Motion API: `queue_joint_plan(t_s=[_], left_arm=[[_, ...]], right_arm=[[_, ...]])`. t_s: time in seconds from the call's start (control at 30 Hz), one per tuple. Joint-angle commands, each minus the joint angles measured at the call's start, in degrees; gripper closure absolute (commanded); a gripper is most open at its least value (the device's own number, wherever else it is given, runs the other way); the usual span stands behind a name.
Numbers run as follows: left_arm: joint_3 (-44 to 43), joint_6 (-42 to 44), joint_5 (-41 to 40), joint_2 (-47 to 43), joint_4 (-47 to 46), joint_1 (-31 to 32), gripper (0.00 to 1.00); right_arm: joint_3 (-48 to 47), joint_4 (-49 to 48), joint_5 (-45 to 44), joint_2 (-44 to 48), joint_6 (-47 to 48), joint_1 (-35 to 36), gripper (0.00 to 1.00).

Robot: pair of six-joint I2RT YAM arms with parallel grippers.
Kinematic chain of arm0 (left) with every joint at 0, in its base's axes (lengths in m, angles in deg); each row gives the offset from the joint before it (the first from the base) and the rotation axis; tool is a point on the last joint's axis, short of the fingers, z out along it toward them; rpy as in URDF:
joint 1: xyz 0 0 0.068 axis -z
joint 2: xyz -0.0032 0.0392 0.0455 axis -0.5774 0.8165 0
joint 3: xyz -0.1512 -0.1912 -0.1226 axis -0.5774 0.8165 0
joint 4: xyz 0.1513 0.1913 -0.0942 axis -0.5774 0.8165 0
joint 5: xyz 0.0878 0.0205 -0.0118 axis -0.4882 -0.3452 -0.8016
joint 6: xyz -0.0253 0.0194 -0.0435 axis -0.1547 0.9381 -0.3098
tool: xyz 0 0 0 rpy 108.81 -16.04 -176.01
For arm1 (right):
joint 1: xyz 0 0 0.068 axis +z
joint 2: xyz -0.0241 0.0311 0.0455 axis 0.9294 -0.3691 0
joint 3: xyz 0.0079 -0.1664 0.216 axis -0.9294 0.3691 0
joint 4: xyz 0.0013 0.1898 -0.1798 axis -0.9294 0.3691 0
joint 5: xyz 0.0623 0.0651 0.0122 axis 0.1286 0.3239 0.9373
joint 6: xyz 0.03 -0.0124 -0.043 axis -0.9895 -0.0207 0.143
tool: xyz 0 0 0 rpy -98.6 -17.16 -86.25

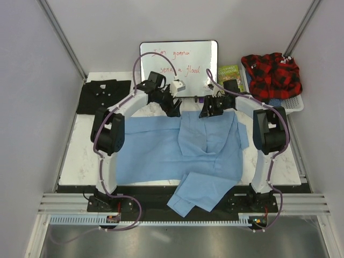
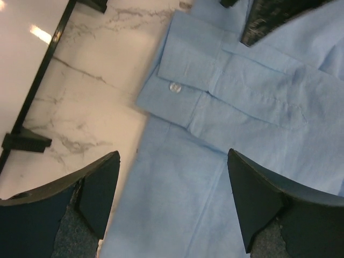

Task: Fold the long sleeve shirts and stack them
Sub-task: Fold the shirt

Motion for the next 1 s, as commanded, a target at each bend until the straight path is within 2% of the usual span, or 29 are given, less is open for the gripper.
queue_joint_plan(t_s=[0.0, 0.27, 0.6, 0.7, 0.8, 0.87, 0.97], left_arm=[[5.1, -3.0, -0.6, -7.7, -2.7, -1.4, 0.11], [12.0, -2.7, -0.7, -14.8, -2.7, -3.3, 0.09], [13.9, -2.3, -0.9, -15.3, -2.6, -4.1, 0.09], [13.2, -2.5, -1.0, -15.0, -2.6, -4.1, 0.09], [12.5, -3.0, -0.4, -14.7, -2.6, -4.4, 0.09], [12.2, -3.7, 0.5, -14.5, -2.6, -4.7, 0.09], [12.1, -3.9, 0.6, -14.7, -2.6, -4.6, 0.09]], right_arm=[[-5.6, -6.6, -0.6, -5.7, -5.6, 0.1, 0.36], [-6.5, -9.4, 2.1, -10.2, -7.2, 0.3, 0.4], [-7.5, -10.8, 3.2, -11.1, -8.6, 1.2, 0.44], [-8.1, -10.7, 4.0, -12.0, -9.3, 1.2, 0.49], [-8.3, -10.8, 6.2, -11.9, -9.2, 1.2, 0.6], [-8.1, -10.6, 6.0, -11.9, -9.6, 1.2, 0.59], [-8.1, -8.4, 3.8, -12.3, -9.6, 1.2, 0.51]])
